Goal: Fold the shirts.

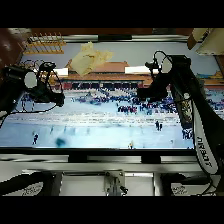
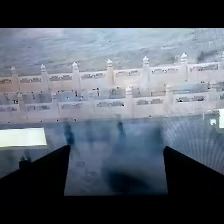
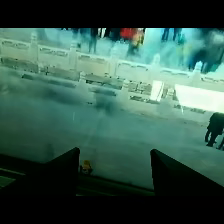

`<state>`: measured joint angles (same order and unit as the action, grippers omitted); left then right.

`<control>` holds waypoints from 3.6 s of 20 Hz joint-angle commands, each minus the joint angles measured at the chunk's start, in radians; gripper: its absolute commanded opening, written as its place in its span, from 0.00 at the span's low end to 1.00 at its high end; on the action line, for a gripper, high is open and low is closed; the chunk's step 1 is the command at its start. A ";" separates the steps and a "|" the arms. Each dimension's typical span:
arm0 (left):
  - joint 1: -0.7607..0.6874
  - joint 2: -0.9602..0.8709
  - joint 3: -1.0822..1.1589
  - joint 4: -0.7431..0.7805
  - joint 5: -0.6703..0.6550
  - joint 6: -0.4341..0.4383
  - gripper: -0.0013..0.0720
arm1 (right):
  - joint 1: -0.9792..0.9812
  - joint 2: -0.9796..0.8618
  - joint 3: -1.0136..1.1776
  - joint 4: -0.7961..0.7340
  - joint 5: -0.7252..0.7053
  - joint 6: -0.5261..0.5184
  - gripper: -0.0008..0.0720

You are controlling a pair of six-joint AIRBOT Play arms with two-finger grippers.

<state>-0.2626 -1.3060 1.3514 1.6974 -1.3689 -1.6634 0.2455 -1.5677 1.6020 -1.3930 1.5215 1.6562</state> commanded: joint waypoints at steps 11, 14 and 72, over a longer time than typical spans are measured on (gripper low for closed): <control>0.000 0.000 0.000 0.000 0.000 0.000 1.00 | 0.001 0.001 0.000 0.000 0.008 0.000 0.79; 0.000 0.000 0.000 0.000 0.000 0.000 1.00 | 0.001 0.001 0.000 0.010 0.010 0.010 0.79; 0.212 -0.955 0.679 -0.854 0.810 -0.103 0.33 | 0.002 0.000 0.000 0.261 -0.140 0.027 0.79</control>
<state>-0.0483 -2.2532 2.0293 0.8822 -0.5610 -1.7664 0.2466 -1.5677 1.6020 -1.1320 1.3792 1.6825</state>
